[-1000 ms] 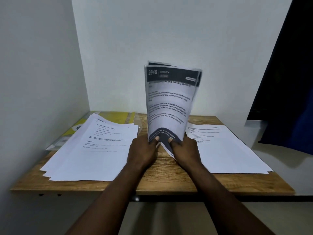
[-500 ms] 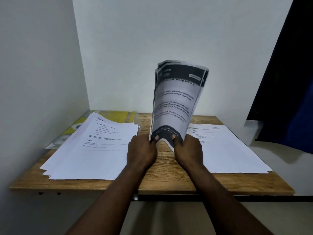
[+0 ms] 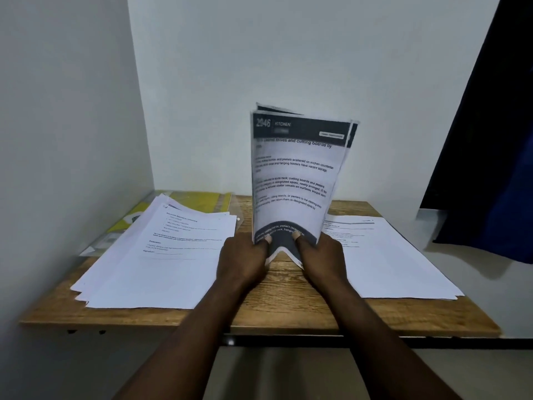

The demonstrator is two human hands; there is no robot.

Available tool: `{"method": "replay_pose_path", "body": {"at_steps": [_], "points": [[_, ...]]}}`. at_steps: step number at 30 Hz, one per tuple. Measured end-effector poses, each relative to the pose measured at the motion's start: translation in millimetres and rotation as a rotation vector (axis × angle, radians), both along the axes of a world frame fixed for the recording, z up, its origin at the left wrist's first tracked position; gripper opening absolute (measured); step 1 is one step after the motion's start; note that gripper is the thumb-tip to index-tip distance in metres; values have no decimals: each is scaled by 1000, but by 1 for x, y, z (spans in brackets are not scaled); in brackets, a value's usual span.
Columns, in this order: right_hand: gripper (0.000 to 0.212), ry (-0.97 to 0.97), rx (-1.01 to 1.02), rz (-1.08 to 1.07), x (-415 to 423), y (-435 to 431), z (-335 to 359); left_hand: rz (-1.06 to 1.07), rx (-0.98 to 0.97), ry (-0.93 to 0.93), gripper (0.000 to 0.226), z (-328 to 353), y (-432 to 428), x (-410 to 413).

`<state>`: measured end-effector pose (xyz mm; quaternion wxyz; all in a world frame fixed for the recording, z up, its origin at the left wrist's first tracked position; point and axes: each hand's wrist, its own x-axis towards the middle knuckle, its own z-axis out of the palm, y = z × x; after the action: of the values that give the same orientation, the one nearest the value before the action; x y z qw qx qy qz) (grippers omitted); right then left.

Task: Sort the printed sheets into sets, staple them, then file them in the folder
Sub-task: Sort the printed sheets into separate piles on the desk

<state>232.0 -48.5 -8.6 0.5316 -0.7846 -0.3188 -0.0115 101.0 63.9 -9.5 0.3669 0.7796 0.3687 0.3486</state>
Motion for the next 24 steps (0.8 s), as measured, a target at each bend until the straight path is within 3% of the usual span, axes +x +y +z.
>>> {"method": "replay_pose_path", "body": {"at_steps": [5,7,12,15,20,24], "points": [[26,161,172,30,5,-3,4,-100,-178,-139,10,4,0,-7],[18,259,210,22,12,-4,5,-99,-178,-166,11,5,0,-9],[15,378,139,53,28,-11,7,-48,37,-202,27,5,-1,-12],[9,350,2,50,30,-14,12,21,116,-220,30,7,-1,-12],[27,342,-180,80,24,-18,18,95,137,-7,30,6,9,-11],[28,323,-238,78,18,-22,26,85,212,213,32,9,14,-13]]}}
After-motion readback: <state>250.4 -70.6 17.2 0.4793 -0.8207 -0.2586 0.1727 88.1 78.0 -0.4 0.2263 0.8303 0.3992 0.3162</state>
